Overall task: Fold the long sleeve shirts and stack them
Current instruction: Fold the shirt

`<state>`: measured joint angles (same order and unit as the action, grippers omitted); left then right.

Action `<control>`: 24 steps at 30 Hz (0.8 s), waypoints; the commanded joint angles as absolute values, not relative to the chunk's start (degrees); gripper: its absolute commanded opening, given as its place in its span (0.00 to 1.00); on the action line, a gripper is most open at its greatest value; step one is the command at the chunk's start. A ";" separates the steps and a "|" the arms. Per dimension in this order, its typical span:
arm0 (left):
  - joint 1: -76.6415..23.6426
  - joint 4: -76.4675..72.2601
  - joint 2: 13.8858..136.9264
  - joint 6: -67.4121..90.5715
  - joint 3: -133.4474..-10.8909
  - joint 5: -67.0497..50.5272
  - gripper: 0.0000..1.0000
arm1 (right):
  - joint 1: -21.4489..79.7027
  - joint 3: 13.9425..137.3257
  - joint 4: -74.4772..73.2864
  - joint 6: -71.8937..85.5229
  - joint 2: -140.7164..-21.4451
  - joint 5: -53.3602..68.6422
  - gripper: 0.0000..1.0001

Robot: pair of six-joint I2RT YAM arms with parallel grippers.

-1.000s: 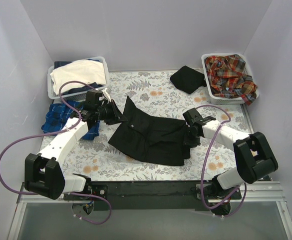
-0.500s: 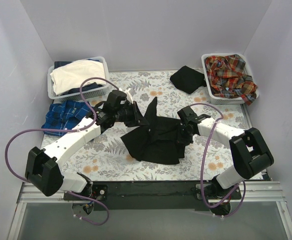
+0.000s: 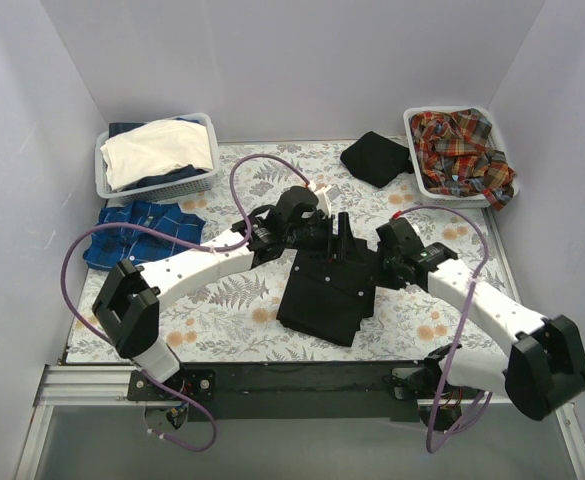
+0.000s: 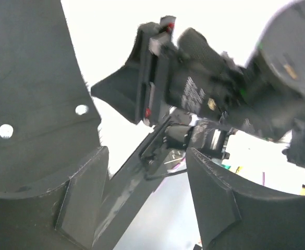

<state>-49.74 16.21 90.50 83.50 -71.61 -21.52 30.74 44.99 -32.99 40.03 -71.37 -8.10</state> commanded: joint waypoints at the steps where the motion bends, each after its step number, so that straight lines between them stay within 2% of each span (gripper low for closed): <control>1: -50.54 12.31 92.55 82.53 -76.20 -22.42 0.60 | 30.23 43.50 -36.38 42.63 -62.94 -15.03 0.32; 6: -49.49 20.03 90.88 79.63 -79.10 -9.26 0.63 | 30.23 46.14 -36.65 38.41 -62.66 -9.42 0.40; 12: -48.34 25.13 89.30 77.96 -76.74 -5.54 0.65 | 30.15 45.35 -35.60 38.50 -67.06 -6.42 0.55; 24: -45.97 27.68 84.90 81.73 -65.75 -1.06 0.65 | 29.71 41.66 -26.72 37.79 -76.11 -1.23 0.58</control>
